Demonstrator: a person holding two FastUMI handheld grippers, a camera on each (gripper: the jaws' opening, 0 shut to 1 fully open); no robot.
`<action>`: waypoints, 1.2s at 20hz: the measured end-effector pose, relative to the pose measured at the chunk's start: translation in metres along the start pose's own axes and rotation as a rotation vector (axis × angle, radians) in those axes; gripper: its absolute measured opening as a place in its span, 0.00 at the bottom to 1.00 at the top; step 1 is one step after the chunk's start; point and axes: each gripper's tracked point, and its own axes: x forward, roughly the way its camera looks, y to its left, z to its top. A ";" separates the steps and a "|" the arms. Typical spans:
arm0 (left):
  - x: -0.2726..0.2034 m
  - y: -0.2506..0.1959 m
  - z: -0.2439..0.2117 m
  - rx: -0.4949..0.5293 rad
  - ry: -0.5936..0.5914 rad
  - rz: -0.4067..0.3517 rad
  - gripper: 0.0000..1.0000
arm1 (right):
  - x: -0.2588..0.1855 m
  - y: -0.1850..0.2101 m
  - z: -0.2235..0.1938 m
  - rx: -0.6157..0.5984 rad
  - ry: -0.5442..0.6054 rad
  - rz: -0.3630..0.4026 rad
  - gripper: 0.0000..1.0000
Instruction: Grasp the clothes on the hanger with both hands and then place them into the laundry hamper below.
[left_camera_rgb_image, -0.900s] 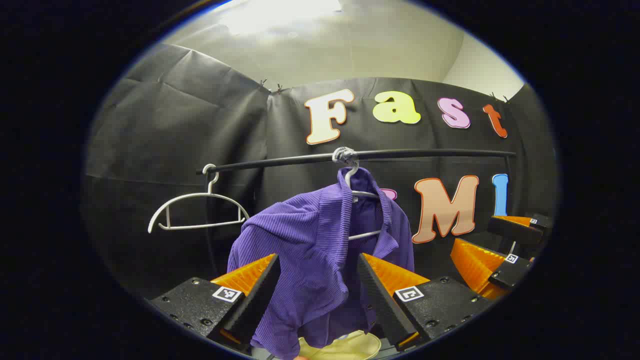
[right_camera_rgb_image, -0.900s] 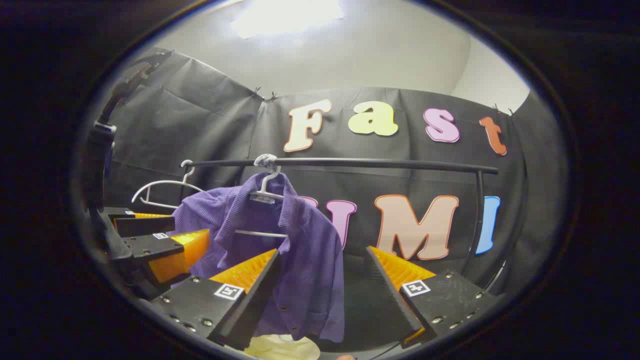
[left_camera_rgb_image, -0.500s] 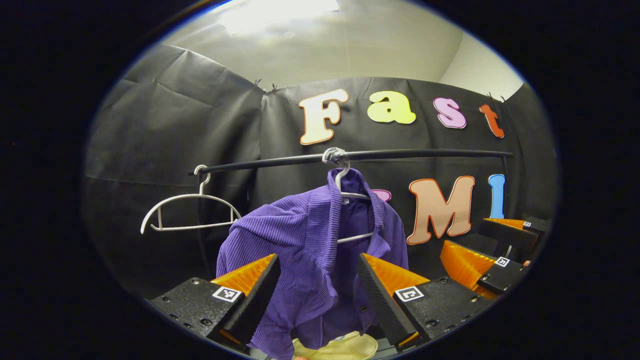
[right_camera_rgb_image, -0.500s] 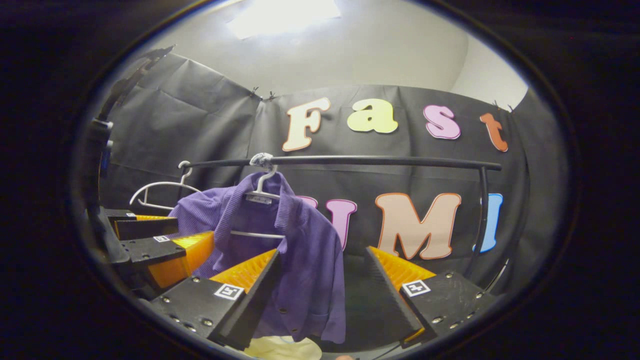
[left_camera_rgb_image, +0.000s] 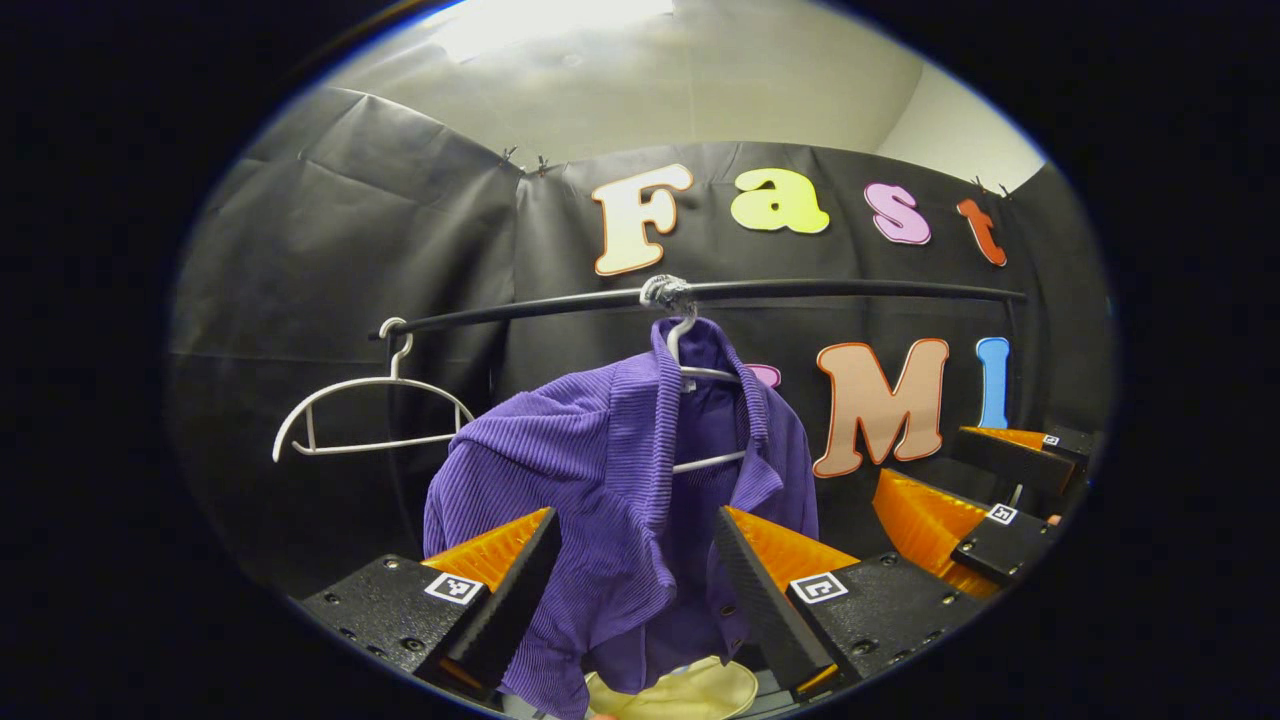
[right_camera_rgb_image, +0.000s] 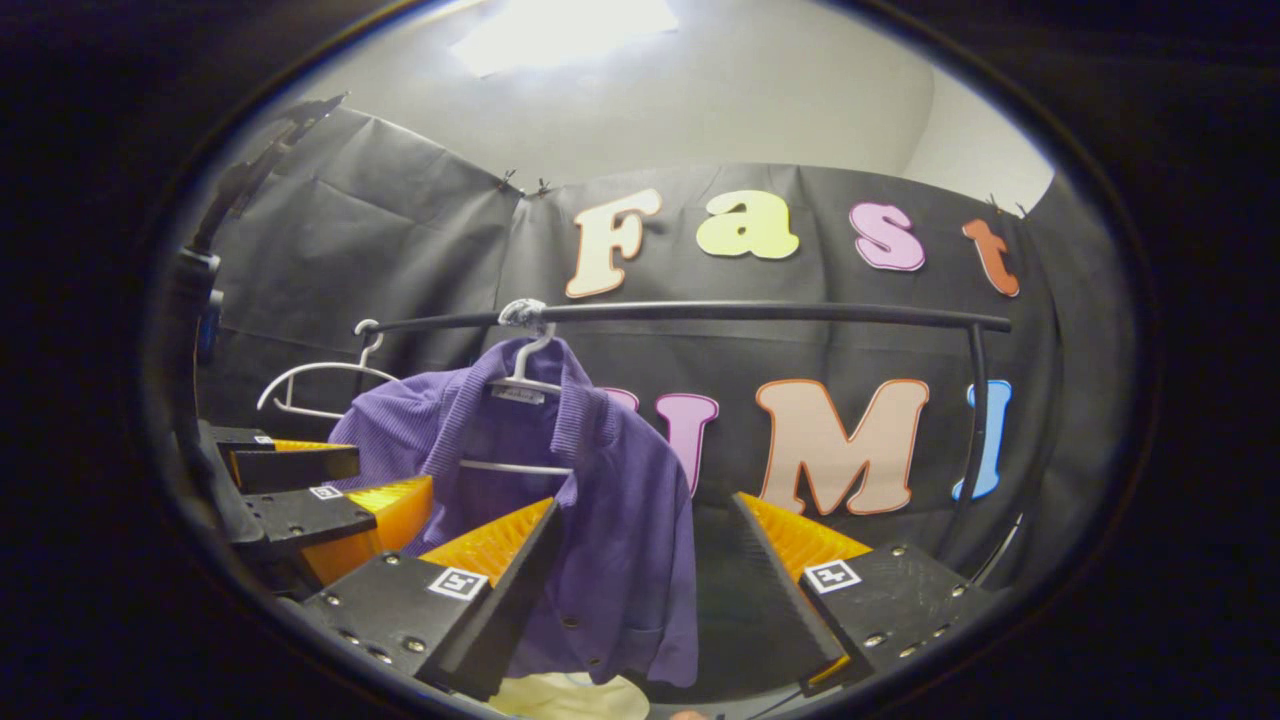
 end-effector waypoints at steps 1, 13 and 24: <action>0.000 -0.001 0.000 0.000 0.000 -0.003 0.93 | -0.001 0.001 -0.001 0.004 0.003 0.002 0.99; 0.037 -0.005 -0.057 -0.004 0.090 -0.003 0.96 | 0.008 -0.006 -0.005 0.011 0.012 -0.028 0.99; 0.083 0.021 -0.056 0.099 -0.020 0.100 0.60 | 0.011 -0.008 -0.014 -0.003 0.022 -0.039 0.96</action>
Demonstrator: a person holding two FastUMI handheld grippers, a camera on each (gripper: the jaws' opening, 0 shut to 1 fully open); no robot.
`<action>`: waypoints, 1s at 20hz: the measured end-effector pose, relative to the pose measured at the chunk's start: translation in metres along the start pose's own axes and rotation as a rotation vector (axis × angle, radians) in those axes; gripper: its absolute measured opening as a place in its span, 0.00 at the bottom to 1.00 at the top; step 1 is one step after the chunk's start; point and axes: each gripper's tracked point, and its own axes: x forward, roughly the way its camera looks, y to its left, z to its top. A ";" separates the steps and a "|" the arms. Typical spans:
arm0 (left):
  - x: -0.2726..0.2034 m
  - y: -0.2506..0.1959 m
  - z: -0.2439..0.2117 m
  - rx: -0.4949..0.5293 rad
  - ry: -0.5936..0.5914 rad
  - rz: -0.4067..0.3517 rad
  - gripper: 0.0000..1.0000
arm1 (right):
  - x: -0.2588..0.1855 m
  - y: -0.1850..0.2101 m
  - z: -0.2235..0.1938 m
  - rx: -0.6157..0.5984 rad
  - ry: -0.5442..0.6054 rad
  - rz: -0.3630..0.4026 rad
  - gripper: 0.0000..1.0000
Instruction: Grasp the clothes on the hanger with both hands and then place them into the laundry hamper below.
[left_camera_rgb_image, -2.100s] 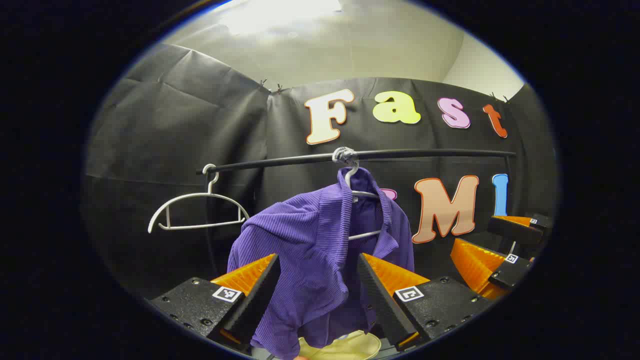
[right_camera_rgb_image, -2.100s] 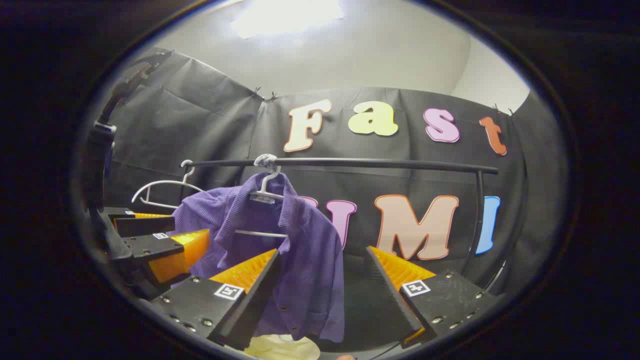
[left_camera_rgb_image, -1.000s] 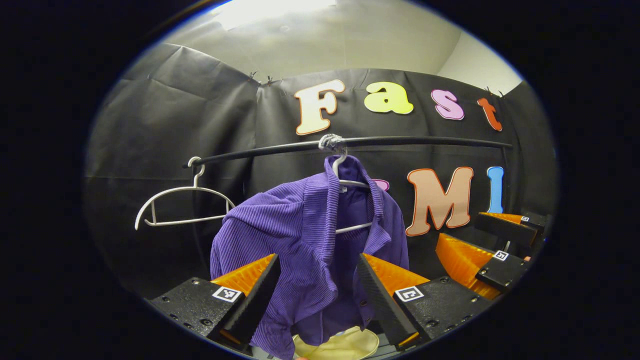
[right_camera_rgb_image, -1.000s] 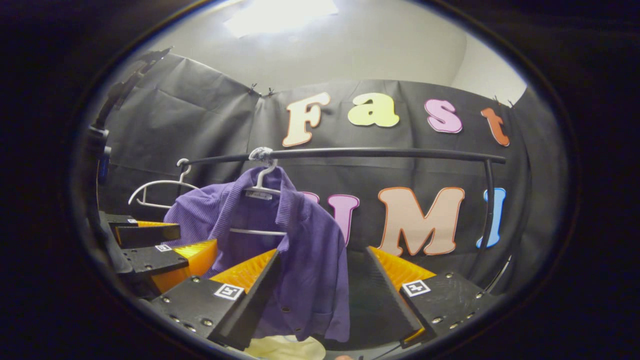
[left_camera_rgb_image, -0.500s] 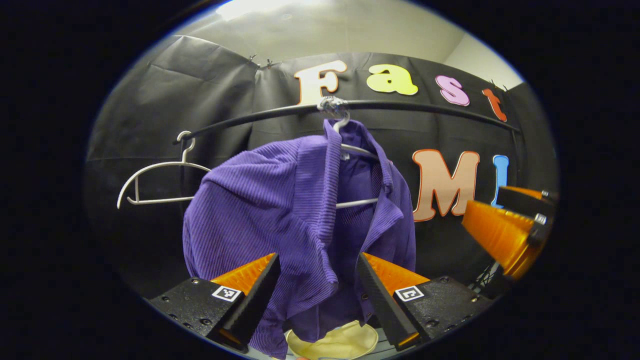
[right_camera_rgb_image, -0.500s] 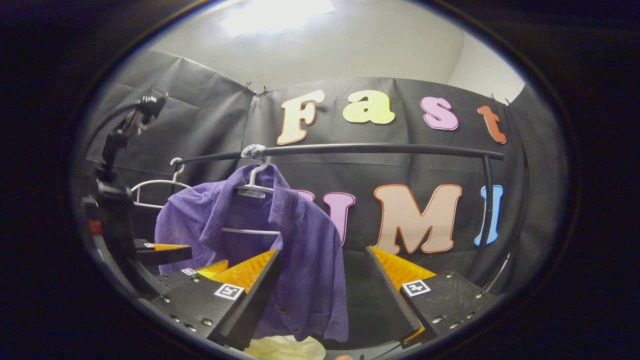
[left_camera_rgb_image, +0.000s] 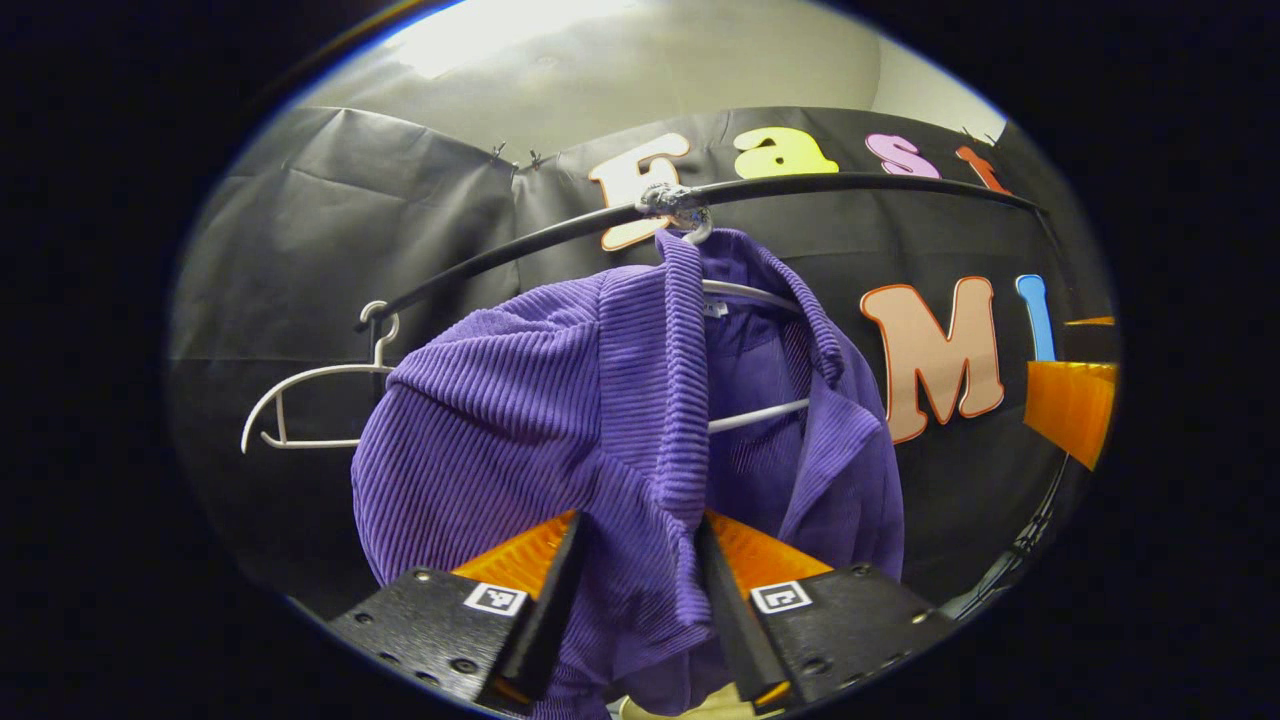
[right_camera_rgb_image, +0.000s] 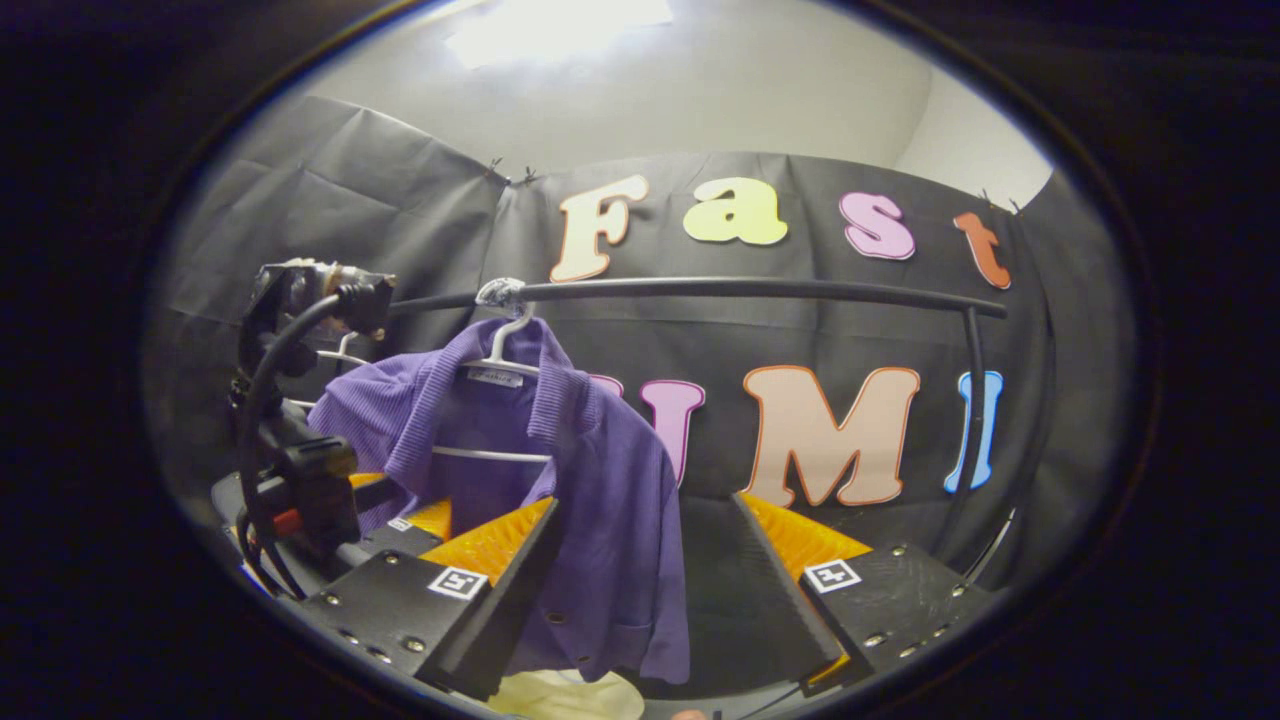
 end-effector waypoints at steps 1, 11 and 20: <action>0.002 0.004 -0.001 -0.012 0.006 0.013 0.46 | -0.001 0.000 0.000 0.002 -0.001 -0.001 0.96; -0.015 0.018 0.019 -0.071 0.008 -0.016 0.01 | 0.006 0.006 -0.008 0.008 0.016 0.011 0.99; -0.043 0.042 0.038 -0.075 -0.015 0.011 0.03 | 0.021 0.033 -0.017 0.040 0.030 0.100 0.99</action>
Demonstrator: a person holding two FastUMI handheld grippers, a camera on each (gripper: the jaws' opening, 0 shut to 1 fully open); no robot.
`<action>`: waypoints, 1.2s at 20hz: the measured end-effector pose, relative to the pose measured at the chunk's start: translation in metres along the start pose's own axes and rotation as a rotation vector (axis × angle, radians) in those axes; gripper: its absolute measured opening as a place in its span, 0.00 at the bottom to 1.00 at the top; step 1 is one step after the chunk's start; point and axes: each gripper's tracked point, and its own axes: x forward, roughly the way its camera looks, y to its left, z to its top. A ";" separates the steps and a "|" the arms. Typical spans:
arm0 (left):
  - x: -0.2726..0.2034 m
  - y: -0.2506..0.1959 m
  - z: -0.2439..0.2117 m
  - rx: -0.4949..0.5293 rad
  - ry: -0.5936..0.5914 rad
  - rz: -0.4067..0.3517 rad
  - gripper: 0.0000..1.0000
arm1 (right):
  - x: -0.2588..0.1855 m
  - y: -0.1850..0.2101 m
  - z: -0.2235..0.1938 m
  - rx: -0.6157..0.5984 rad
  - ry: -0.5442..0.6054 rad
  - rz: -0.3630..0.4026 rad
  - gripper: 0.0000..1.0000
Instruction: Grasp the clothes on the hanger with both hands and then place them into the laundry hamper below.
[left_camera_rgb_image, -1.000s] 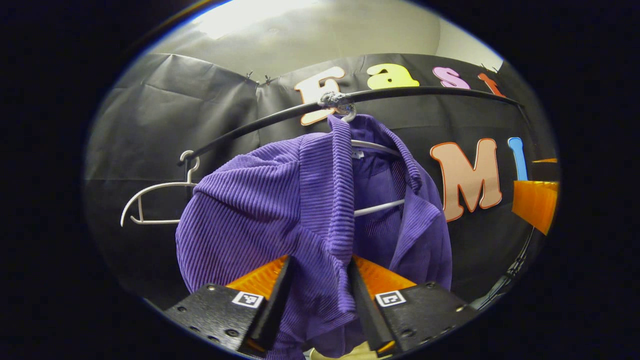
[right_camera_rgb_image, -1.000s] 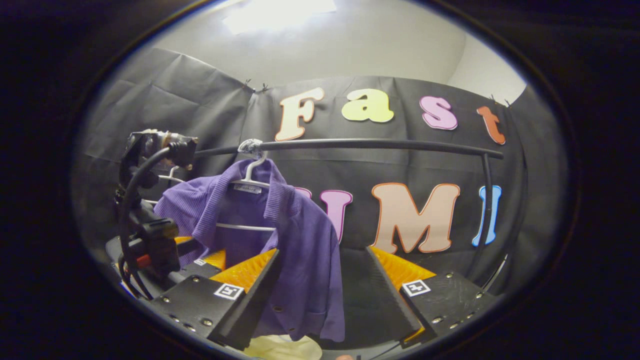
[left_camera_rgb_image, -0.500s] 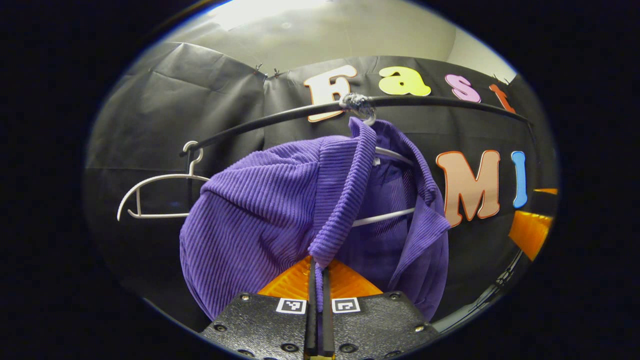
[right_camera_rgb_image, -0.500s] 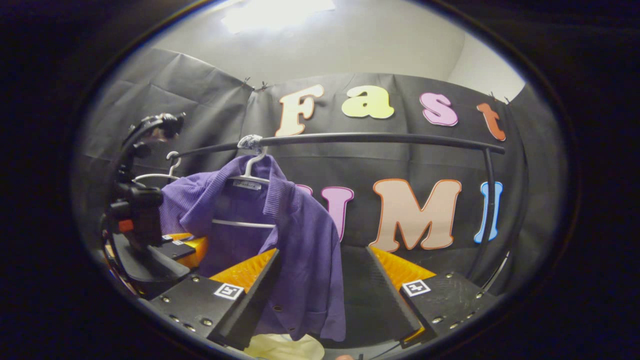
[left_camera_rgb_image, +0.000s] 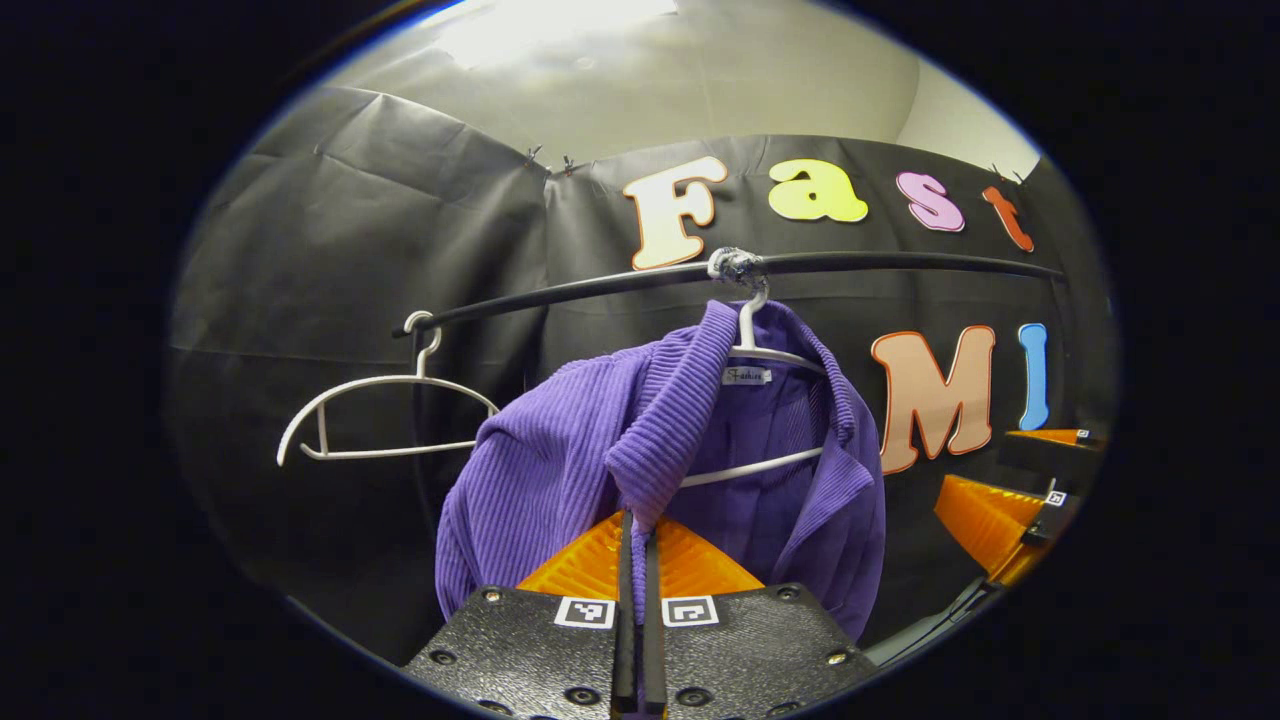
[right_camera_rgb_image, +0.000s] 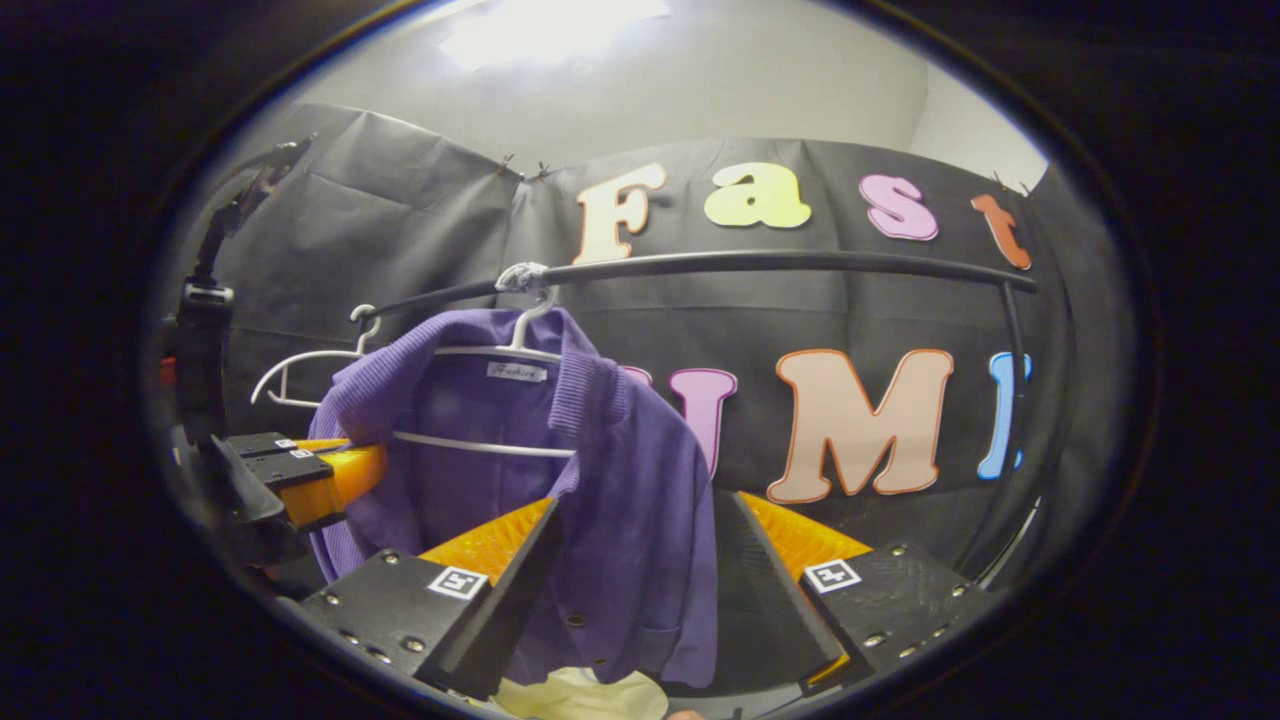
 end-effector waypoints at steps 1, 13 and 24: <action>-0.001 0.001 0.001 0.004 0.001 0.002 0.05 | 0.002 0.004 -0.002 0.006 0.002 0.013 0.99; -0.018 0.036 0.051 0.008 -0.038 0.079 0.03 | 0.069 0.059 -0.038 0.146 0.056 0.086 0.96; -0.010 0.066 0.081 0.041 -0.084 0.154 0.03 | 0.114 0.032 -0.090 0.120 0.172 -0.115 0.69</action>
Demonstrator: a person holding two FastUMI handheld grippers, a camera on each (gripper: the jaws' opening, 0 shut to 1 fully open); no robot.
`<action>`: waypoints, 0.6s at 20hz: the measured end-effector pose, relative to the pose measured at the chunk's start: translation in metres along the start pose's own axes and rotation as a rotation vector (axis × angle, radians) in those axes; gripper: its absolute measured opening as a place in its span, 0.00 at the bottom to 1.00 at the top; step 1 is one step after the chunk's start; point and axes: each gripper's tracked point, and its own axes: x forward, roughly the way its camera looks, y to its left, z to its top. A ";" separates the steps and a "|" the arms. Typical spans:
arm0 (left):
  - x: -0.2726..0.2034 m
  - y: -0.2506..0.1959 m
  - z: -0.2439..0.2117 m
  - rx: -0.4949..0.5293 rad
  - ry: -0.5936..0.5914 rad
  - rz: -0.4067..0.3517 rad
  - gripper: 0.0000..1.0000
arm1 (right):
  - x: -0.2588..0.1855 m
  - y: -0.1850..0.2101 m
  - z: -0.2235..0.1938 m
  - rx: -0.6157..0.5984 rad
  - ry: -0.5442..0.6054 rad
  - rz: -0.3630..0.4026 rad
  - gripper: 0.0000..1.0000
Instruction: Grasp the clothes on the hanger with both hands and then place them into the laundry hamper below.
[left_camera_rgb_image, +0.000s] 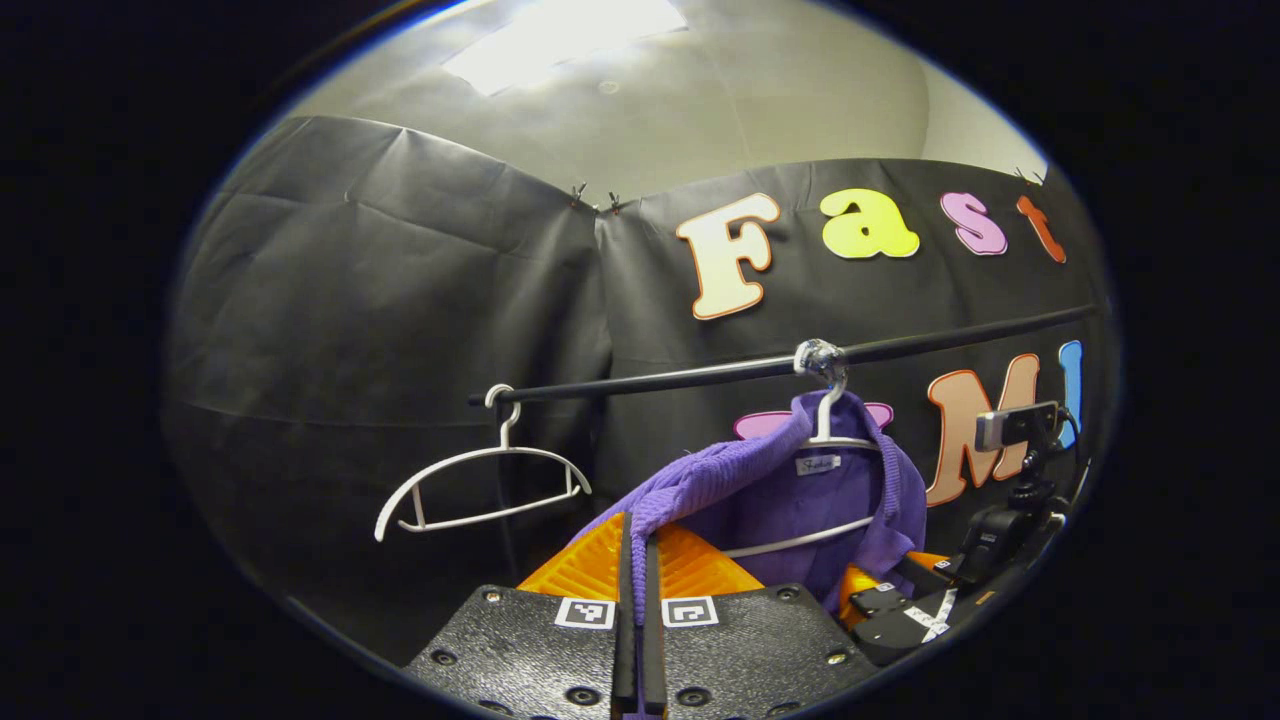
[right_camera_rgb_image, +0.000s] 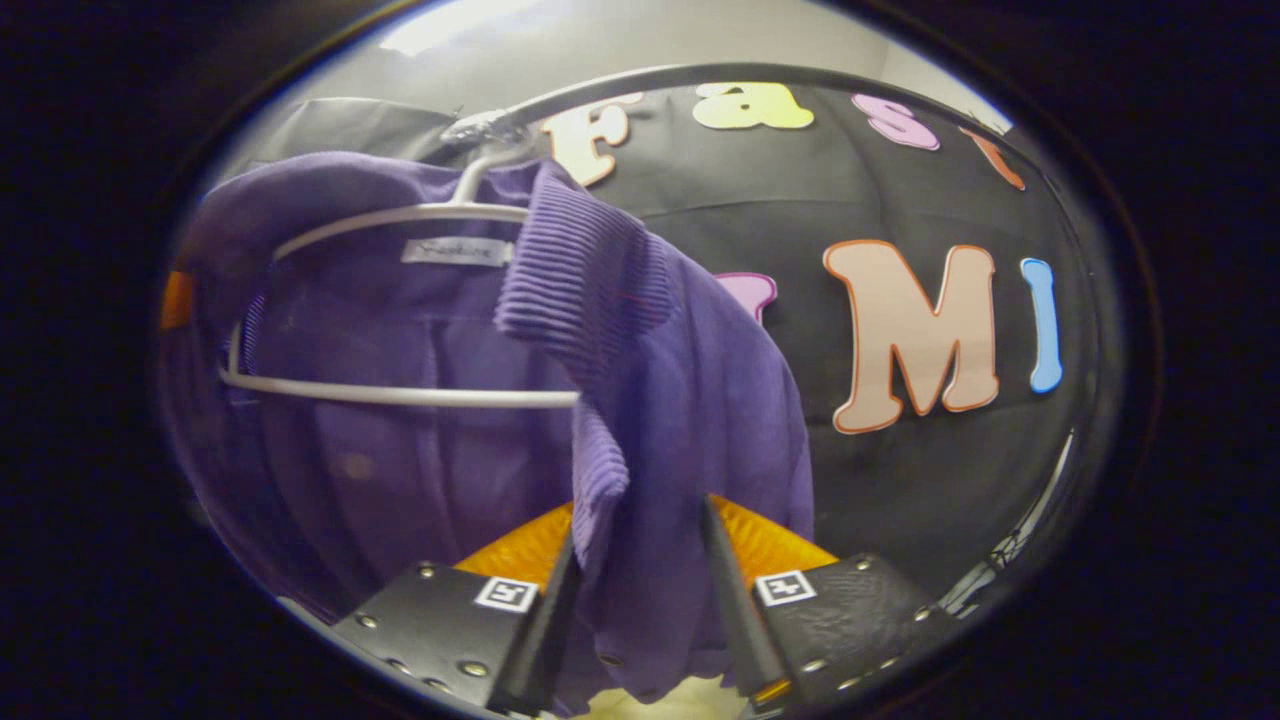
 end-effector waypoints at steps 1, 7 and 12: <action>0.002 0.004 0.001 0.003 -0.003 0.007 0.03 | 0.000 -0.007 0.000 -0.002 0.001 -0.018 0.57; 0.014 0.023 0.008 0.025 -0.022 0.039 0.05 | -0.001 -0.049 0.028 -0.040 -0.065 -0.125 0.13; 0.028 0.035 0.010 0.038 -0.029 0.037 0.03 | 0.006 -0.077 0.062 -0.069 -0.141 -0.173 0.13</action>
